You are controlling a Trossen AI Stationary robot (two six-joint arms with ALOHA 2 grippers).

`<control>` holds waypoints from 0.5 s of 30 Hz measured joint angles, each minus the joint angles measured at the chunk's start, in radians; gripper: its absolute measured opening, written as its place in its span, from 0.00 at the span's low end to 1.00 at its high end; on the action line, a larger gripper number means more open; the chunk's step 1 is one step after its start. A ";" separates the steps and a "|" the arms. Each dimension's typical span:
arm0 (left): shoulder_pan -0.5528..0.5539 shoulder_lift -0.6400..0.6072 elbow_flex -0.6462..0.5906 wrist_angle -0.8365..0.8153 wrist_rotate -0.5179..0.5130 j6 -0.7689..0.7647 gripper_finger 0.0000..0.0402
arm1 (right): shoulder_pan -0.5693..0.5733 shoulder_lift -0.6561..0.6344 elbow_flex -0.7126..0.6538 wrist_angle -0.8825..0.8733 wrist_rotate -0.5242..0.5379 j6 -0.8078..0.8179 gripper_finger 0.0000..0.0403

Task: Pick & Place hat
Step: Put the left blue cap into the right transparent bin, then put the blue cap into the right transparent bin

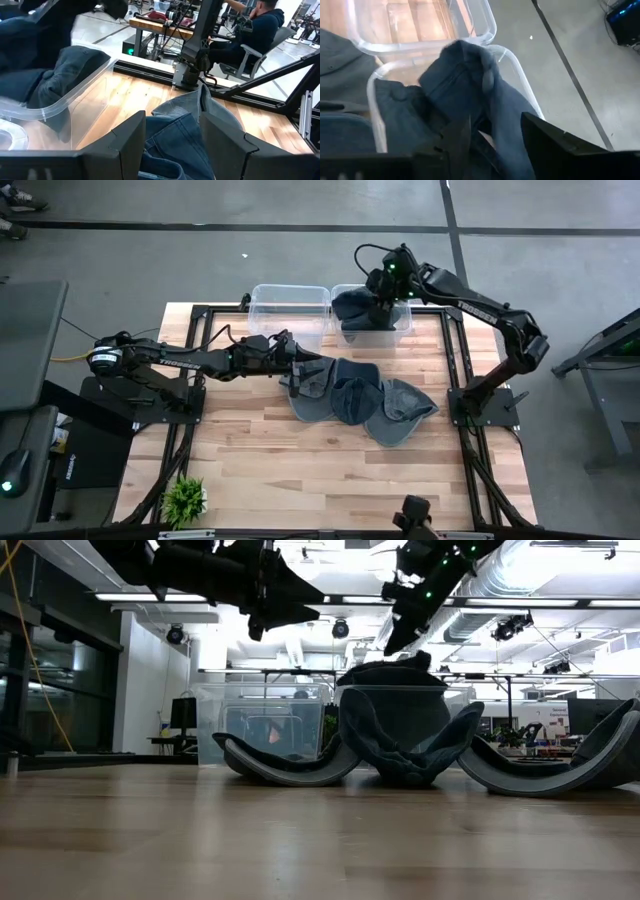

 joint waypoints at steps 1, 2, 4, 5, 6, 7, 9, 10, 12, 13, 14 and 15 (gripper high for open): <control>0.000 0.000 0.000 -0.002 -0.001 0.000 0.46 | 0.000 -0.012 0.000 -0.008 0.000 0.000 0.44; 0.000 0.000 0.000 -0.005 -0.001 -0.001 0.46 | 0.000 -0.026 0.000 -0.021 0.000 0.001 0.44; 0.000 0.000 0.000 -0.017 -0.001 -0.008 0.46 | 0.003 -0.052 0.000 -0.050 -0.004 0.003 0.46; 0.000 0.000 0.000 -0.023 -0.001 -0.017 0.46 | 0.005 -0.067 0.000 -0.067 -0.008 0.010 0.46; 0.000 0.000 0.000 -0.029 -0.001 -0.026 0.46 | 0.008 -0.081 0.000 -0.085 -0.009 0.020 0.46; 0.000 0.000 0.000 -0.035 -0.001 -0.030 0.46 | 0.014 -0.097 0.000 -0.105 -0.013 0.026 0.46; 0.000 0.000 0.000 -0.049 -0.001 -0.035 0.46 | 0.033 -0.126 0.000 -0.147 -0.040 0.033 0.46; 0.000 0.000 0.000 -0.054 -0.001 -0.040 0.46 | 0.046 -0.139 0.000 -0.170 -0.056 0.039 0.45; 0.000 0.000 0.000 -0.065 0.000 -0.054 0.46 | 0.083 -0.156 0.000 -0.214 -0.084 0.053 0.46; 0.000 0.000 0.000 -0.079 0.000 -0.058 0.46 | 0.105 -0.163 0.000 -0.237 -0.092 0.057 0.46; -0.003 0.000 0.000 -0.098 -0.001 -0.063 0.46 | 0.130 -0.168 0.000 -0.263 -0.094 0.058 0.46; -0.009 0.002 0.000 -0.113 -0.003 -0.071 0.46 | 0.158 -0.170 0.000 -0.286 -0.090 0.059 0.46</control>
